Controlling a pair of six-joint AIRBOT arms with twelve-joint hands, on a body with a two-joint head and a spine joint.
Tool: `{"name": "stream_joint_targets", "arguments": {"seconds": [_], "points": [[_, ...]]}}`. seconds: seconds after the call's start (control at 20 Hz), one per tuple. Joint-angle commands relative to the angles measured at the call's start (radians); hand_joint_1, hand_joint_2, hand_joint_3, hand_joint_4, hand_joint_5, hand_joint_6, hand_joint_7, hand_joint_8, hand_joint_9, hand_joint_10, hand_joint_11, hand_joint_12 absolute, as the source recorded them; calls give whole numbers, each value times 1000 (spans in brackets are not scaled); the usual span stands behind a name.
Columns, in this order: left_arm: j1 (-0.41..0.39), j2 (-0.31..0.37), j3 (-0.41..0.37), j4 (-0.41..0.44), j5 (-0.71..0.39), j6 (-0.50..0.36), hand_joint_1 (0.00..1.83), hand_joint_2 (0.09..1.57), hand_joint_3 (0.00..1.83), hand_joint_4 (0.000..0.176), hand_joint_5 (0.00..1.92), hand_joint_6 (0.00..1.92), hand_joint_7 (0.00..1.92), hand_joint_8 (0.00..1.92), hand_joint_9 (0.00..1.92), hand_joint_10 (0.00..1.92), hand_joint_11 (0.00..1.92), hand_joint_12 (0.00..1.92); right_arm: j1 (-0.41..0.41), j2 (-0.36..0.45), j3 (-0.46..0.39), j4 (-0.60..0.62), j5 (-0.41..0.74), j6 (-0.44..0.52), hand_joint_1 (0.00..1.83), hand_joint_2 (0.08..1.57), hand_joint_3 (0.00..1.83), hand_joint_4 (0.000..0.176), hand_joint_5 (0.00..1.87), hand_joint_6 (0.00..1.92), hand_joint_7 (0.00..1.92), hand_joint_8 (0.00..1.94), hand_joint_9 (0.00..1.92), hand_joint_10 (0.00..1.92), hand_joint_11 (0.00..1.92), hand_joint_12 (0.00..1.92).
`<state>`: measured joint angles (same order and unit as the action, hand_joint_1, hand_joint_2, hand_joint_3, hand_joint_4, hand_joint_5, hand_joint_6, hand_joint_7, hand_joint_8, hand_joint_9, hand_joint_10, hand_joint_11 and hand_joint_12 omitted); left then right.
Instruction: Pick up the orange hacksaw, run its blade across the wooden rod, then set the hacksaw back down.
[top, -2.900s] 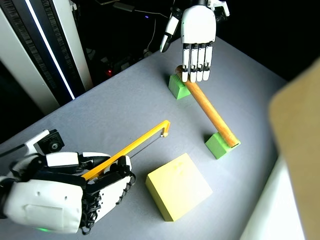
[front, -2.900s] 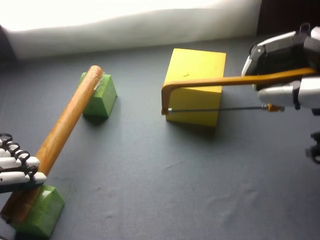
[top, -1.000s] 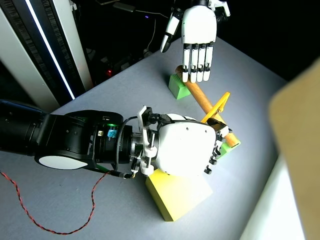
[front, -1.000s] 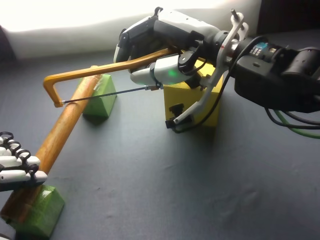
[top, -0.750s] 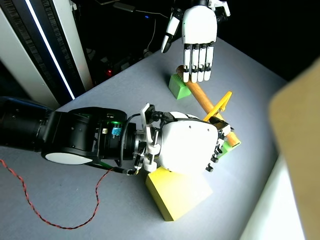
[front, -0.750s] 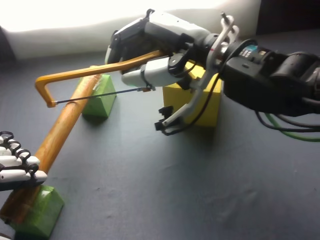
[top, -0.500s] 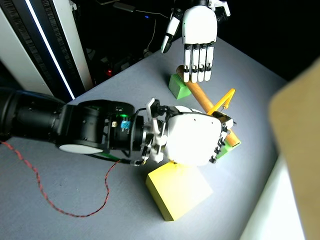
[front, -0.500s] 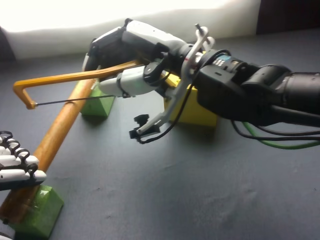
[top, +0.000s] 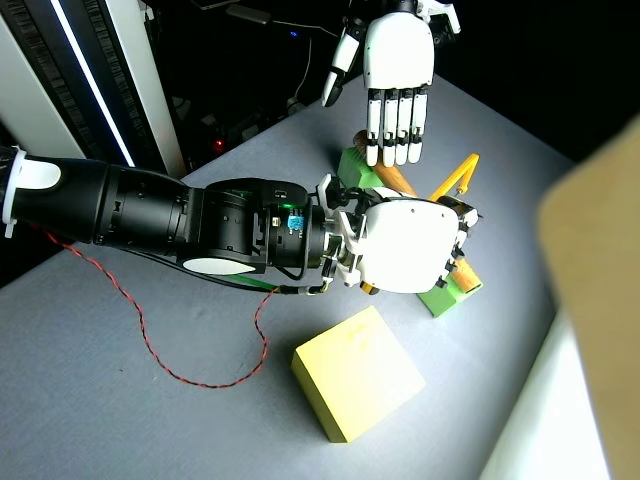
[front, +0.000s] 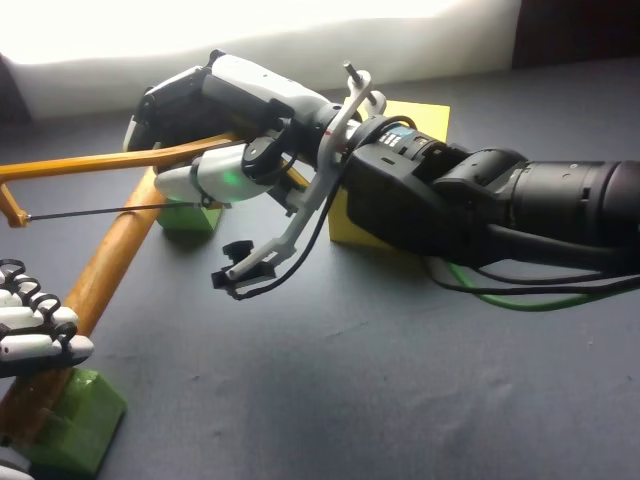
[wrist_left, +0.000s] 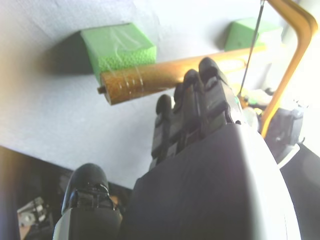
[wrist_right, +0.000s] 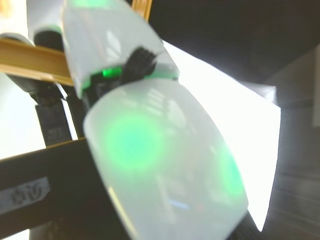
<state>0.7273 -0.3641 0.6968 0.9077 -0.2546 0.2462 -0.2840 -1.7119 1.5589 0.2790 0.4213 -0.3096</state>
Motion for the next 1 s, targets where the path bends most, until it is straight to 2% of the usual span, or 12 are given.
{"name": "stream_joint_targets", "arguments": {"seconds": [0.0, 0.4, 0.6, 0.95], "points": [[-7, -1, -2, -10, -34, 0, 0, 1161, 2, 0, 120, 1, 103, 2, 98, 2, 0, 238, 0, -14, -5, 9, 107, -3, 1371, 1145, 0, 0, 807, 1023, 921, 1080, 932, 1302, 865, 1306], [-7, -1, -2, -10, -34, 0, 0, 1164, 1, 0, 112, 0, 95, 1, 93, 0, 0, 202, -14, -9, -21, 14, 122, -13, 1372, 1144, 0, 0, 801, 1026, 922, 1076, 941, 1294, 890, 1259], [-7, -1, -2, -10, -34, 0, 0, 1164, 1, 0, 108, 1, 90, 1, 91, 0, 0, 205, -28, 50, -72, 14, 110, -28, 1373, 1141, 0, 0, 809, 1022, 929, 1067, 944, 1279, 885, 1259], [-7, -1, -2, -10, -34, 0, 0, 1165, 1, 0, 112, 1, 105, 2, 98, 1, 0, 225, -45, 198, -179, 14, 60, -62, 1374, 1139, 0, 0, 806, 1027, 932, 1051, 956, 1265, 894, 1252]]}}
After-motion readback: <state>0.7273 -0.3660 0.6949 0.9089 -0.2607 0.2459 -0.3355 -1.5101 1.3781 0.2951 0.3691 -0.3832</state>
